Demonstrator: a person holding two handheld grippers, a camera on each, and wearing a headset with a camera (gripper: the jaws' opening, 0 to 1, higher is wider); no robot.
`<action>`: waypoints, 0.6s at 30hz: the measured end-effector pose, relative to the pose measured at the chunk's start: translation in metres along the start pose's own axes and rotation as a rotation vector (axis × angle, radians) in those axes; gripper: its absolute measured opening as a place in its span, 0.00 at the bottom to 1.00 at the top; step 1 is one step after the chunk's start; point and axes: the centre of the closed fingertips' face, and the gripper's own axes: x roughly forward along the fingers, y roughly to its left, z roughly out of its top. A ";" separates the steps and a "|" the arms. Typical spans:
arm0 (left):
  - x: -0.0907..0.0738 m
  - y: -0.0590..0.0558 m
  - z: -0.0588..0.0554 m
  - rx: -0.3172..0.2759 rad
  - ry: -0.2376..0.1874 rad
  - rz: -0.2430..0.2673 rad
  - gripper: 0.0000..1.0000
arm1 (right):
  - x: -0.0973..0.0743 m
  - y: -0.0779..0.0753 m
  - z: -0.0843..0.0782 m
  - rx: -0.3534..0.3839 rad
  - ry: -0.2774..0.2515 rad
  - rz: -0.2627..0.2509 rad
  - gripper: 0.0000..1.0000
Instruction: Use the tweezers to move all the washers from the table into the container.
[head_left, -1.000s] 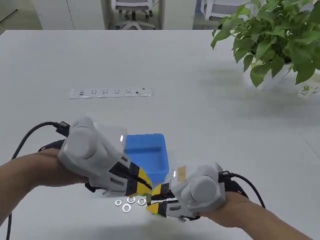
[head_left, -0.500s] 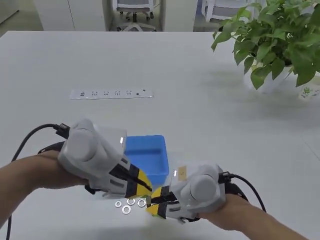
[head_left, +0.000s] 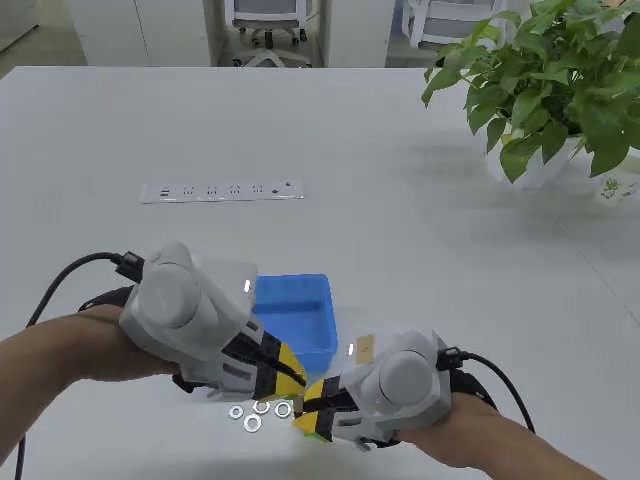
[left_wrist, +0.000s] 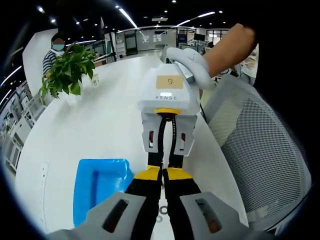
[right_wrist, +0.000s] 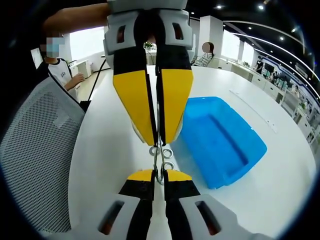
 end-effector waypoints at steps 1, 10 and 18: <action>0.000 0.000 0.000 0.000 0.000 0.000 0.06 | 0.000 0.000 0.000 -0.001 0.000 0.000 0.07; 0.000 -0.002 0.001 0.000 0.005 0.000 0.06 | -0.002 0.002 0.000 0.002 -0.005 -0.008 0.07; -0.002 -0.001 0.004 -0.006 0.001 0.006 0.07 | -0.009 0.001 0.006 0.005 -0.031 -0.020 0.07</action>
